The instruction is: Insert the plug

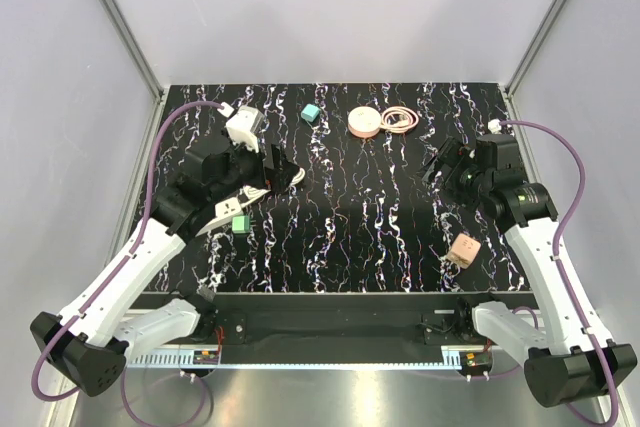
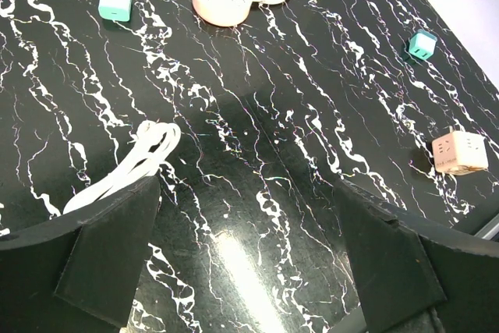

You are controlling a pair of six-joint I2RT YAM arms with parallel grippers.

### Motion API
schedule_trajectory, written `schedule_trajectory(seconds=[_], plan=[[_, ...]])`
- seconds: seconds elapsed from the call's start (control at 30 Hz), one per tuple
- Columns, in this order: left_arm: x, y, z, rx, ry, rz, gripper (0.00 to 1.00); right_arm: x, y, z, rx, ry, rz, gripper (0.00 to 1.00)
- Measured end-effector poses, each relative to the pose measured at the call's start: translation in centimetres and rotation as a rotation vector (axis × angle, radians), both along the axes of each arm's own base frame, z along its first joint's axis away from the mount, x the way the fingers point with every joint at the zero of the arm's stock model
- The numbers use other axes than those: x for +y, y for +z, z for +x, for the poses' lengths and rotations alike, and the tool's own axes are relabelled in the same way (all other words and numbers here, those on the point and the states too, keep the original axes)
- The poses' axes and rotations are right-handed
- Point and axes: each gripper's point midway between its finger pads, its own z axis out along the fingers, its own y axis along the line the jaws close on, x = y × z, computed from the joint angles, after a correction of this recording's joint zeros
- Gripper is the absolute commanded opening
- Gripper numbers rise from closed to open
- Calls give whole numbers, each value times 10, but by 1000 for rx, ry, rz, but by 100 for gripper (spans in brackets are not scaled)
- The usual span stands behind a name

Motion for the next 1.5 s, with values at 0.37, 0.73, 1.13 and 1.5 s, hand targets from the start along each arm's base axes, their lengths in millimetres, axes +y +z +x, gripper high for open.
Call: schedule_trajectory(seconds=[0.37,0.73,1.13,1.5], plan=[[7,-1,5,-8,46,17,99,-8,-16,9,52,-59,-35,100],[18,-6,9,-1,108,47,99,-101,-81,70,295,-429,-195,100],[19,-7,9,6,115,46,99,-116,-115,154,325,-372,-149,94],[19,-8,9,10,116,49,99,-50,-119,243,196,-153,-32,85]])
